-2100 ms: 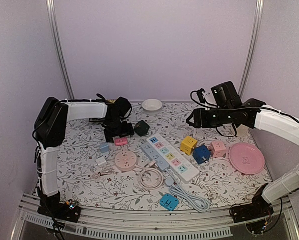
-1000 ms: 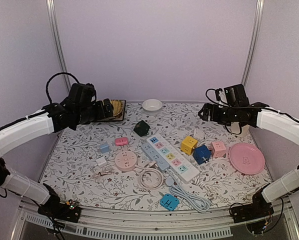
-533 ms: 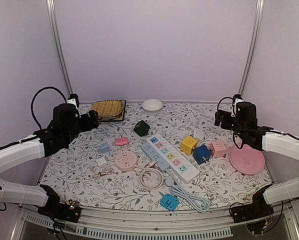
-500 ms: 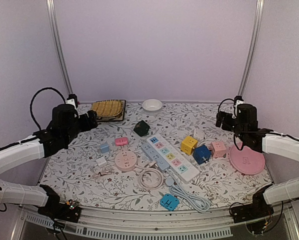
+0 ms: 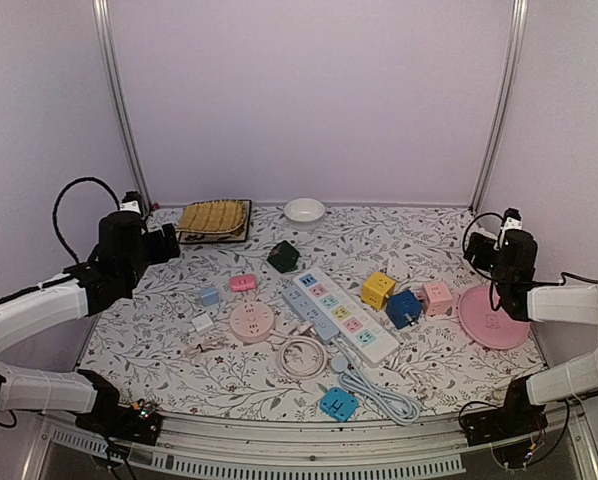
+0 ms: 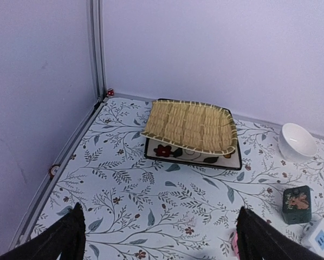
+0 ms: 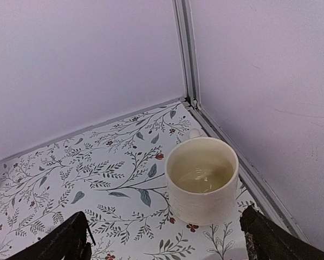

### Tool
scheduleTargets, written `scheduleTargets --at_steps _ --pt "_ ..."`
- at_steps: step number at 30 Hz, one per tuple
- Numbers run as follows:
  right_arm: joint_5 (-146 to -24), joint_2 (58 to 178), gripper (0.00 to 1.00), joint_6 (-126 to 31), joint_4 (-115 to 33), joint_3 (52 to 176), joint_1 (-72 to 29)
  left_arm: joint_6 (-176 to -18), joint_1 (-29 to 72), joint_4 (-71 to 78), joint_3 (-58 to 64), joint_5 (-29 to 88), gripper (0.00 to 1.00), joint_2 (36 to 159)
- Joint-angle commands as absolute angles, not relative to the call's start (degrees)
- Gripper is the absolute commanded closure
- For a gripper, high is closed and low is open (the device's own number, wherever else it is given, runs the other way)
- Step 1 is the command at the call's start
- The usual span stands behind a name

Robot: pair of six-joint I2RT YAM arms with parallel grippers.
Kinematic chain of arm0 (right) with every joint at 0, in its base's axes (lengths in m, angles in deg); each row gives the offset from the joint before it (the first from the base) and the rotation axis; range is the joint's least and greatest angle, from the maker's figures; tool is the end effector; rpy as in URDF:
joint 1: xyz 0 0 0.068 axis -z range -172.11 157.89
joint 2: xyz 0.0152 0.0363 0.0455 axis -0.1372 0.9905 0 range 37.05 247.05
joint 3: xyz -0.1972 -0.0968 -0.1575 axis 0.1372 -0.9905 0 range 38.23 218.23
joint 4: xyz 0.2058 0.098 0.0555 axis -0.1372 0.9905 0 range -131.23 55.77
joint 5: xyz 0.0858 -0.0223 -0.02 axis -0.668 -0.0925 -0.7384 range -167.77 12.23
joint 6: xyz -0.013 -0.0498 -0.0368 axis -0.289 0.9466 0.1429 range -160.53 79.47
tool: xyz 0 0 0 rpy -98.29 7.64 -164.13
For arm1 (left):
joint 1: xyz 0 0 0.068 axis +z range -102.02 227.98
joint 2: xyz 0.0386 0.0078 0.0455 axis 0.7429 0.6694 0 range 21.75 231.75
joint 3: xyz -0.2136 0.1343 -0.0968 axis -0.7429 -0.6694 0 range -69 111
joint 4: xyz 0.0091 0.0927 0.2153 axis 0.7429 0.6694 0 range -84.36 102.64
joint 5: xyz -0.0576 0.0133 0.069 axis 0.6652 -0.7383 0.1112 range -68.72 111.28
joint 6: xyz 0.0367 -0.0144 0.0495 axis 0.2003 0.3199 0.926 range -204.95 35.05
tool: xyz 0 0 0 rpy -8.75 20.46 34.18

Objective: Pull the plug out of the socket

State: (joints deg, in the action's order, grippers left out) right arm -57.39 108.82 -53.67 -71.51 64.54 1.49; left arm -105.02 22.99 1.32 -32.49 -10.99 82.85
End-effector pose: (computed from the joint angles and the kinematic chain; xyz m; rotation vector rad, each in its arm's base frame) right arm 0.2483 0.0108 0.2185 0.3535 1.7849 -0.0854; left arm 0.2132 -0.0707 0.2670 -0.2903 1.8456 0.0005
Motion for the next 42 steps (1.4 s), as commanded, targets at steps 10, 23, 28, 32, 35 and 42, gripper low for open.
scheduleTargets --at_steps 10,23,28,32,35,42 --pt "-66.65 116.51 0.01 -37.6 -100.91 55.1 4.78 -101.85 32.29 -5.56 -38.35 -10.67 0.03 84.67" --pt "-75.38 124.69 0.01 -37.06 -118.49 50.12 6.21 -90.04 40.38 -25.13 -42.46 -12.02 0.03 93.03" --pt "-74.5 124.62 0.01 -37.45 -117.93 50.32 6.21 -86.85 42.44 -39.93 -46.51 -7.25 0.03 97.94" --pt "-74.34 124.55 0.01 -37.45 -118.74 49.81 6.24 -85.09 42.62 -48.34 -47.16 -6.1 0.03 105.15" --pt "-74.54 124.66 0.01 -37.43 -117.97 50.28 6.19 -84.85 43.03 -51.2 -47.12 -3.49 0.03 106.78" --pt "-74.52 124.61 0.01 -37.54 -117.93 50.27 6.22 -84.12 43.82 -61.22 -50.87 1.86 0.03 109.05"
